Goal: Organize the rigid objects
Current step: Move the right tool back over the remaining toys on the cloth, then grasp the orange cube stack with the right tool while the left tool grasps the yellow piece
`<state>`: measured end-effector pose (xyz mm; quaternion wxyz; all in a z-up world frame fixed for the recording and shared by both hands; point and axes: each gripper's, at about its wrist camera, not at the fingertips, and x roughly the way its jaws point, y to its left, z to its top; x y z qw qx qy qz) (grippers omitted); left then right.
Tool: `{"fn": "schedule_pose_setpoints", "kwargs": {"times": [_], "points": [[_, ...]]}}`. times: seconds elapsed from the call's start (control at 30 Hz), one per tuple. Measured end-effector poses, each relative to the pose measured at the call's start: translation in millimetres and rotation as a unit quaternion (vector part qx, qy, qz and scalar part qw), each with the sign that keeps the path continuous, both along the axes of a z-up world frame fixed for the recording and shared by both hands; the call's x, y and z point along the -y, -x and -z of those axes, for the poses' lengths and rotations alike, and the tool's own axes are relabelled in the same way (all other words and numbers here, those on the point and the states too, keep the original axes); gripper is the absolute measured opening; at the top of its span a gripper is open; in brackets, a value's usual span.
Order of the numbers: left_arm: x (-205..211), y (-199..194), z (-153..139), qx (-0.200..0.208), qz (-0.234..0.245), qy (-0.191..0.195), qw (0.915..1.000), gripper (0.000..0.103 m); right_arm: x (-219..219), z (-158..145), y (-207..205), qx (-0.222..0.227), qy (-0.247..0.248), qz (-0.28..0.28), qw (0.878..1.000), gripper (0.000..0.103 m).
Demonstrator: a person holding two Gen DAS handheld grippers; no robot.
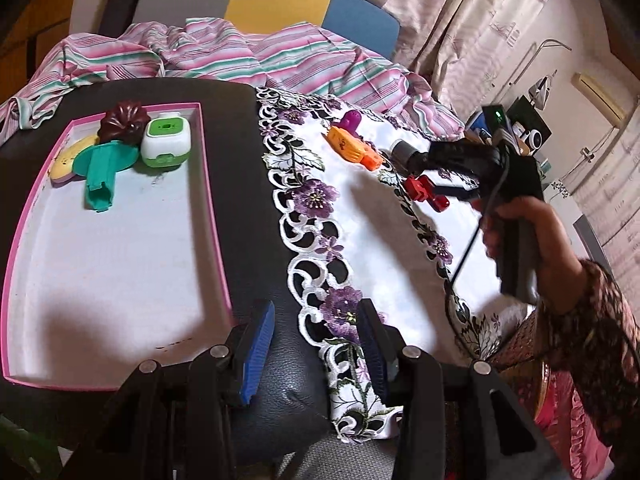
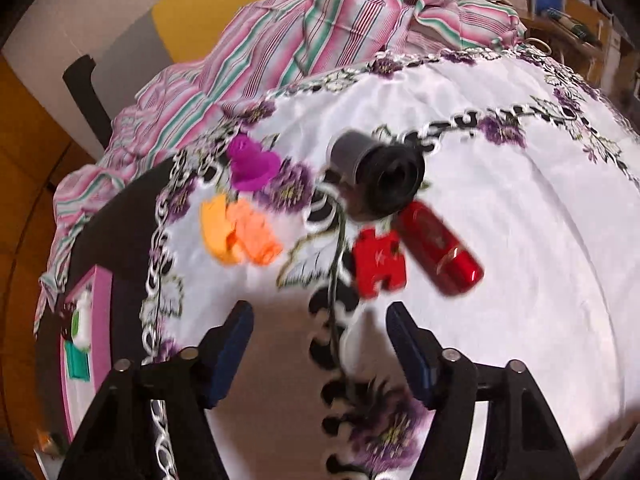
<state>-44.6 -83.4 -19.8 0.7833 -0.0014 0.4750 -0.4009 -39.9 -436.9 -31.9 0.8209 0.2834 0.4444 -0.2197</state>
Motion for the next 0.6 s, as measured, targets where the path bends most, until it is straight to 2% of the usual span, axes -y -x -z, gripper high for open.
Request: {"fn": "schedule_pose_setpoints", "kwargs": {"times": [0.13, 0.3, 0.43, 0.53, 0.6], "points": [[4, 2, 1, 0.001, 0.002, -0.007, 1.0000, 0.043, 1, -2, -28, 0.006, 0.032, -0.021, 0.999, 0.063], [6, 1, -1, 0.003, -0.002, -0.013, 0.9999, 0.043, -3, 10, -61, 0.005, 0.045, -0.056, 0.997, 0.057], [8, -1, -1, 0.004, -0.007, -0.015, 0.9999, 0.043, -6, 30, -79, -0.025, 0.044, -0.090, 0.995, 0.053], [13, -3, 1, -0.001, -0.009, -0.014, 0.9999, 0.043, -12, 32, -82, -0.030, 0.053, -0.110, 0.992, 0.044], [21, -4, 1, -0.006, -0.008, -0.015, 0.9998, 0.043, -14, 33, -82, -0.032, 0.045, -0.114, 0.992, 0.032]]}}
